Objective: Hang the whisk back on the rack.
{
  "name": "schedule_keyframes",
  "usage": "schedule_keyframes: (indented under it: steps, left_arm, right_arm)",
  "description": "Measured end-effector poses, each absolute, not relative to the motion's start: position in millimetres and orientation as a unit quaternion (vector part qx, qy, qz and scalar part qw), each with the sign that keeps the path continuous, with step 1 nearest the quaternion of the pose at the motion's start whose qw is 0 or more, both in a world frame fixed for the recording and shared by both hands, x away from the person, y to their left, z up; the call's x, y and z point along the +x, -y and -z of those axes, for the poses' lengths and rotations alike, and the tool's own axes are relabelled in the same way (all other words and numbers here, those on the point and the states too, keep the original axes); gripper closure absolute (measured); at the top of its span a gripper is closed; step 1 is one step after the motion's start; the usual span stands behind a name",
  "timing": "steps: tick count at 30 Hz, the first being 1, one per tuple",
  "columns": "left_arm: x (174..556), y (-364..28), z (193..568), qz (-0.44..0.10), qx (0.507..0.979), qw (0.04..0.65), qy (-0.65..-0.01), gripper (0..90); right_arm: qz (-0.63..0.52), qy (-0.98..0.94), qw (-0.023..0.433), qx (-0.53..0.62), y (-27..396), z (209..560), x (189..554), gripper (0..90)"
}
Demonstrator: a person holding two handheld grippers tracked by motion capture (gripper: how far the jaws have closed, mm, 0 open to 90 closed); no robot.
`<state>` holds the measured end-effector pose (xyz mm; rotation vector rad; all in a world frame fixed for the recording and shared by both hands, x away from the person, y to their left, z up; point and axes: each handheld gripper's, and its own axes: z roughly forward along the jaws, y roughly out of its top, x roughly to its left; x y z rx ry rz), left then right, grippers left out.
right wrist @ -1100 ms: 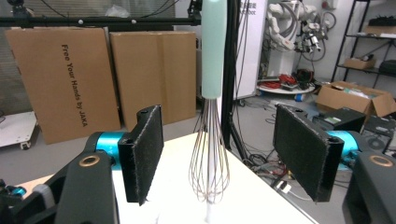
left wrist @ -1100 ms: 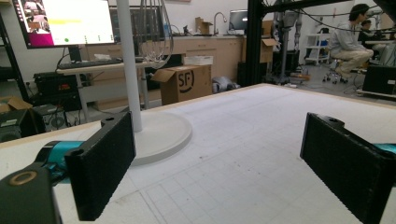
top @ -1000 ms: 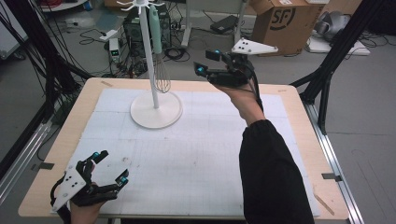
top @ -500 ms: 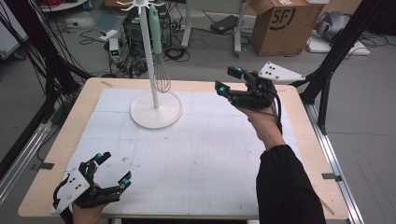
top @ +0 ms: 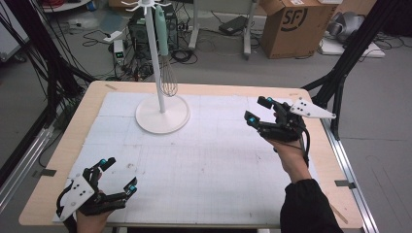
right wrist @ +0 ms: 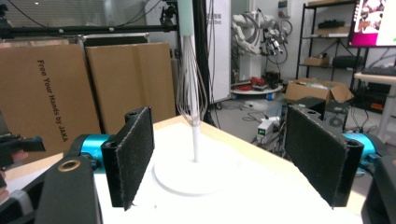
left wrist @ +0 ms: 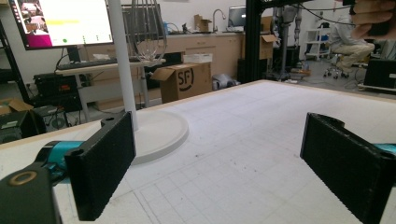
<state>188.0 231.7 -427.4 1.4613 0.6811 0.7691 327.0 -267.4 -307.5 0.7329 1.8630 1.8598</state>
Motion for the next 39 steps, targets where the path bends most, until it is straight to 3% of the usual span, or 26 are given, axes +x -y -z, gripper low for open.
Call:
schedule_keyframes:
  steps: [28, 39]
  left_arm:
    - [188, -230, 429, -0.346, 0.631, 0.626, -0.3, 10.8]
    - [187, -231, 430, -0.357, 0.628, 0.623, -0.301, 10.8]
  right_arm:
    - [-0.683, -0.634, 0.241, 0.271, 297, 369, 245, 22.4]
    - [-0.683, -0.63, 0.252, 0.271, 299, 382, 235, 22.4]
